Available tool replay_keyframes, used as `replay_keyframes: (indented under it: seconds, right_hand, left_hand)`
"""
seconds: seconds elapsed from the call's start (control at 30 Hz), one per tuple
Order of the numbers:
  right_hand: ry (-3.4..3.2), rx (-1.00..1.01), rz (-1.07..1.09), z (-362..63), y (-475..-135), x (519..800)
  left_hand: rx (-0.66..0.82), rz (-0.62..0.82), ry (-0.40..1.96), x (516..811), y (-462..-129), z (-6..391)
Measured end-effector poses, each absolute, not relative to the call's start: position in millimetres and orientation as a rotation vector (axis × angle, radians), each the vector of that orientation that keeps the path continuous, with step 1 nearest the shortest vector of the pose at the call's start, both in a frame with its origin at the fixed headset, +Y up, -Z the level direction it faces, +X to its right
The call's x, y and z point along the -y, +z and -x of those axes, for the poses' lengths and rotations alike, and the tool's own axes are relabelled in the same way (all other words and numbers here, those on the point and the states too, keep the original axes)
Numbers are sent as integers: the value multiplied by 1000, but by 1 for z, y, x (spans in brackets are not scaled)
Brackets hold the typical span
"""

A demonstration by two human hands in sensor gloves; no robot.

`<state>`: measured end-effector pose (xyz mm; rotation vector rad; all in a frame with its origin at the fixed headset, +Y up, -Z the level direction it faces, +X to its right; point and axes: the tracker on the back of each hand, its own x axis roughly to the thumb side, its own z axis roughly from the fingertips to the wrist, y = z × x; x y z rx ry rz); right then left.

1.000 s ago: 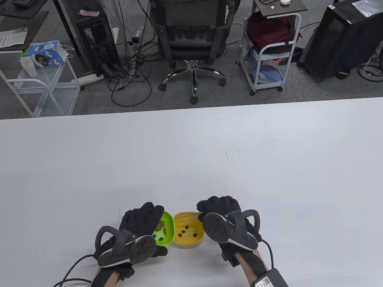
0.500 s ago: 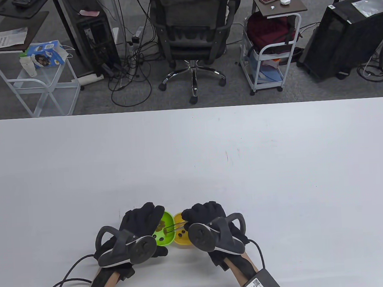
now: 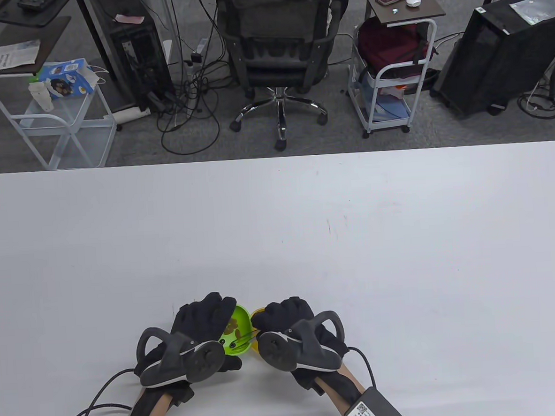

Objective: Pick coffee beans with tweezers into small dish

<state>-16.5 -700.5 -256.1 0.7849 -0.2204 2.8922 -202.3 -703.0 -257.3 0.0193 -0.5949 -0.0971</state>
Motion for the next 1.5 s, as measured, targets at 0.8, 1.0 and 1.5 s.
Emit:
replay_keyframes:
  seconds: [0.8,1.0,1.5]
  right_hand:
    - [3025,303,-845,30,-254,697]
    - [3040,283,-840,31,-255,698]
    - [2931,376,-696,2,-249,675]
  left_hand:
    - [601,-29,-92,704,-259,205]
    - [605,-28,-88,704,-259,205]
    - [638,-39,-110,703,-256,198]
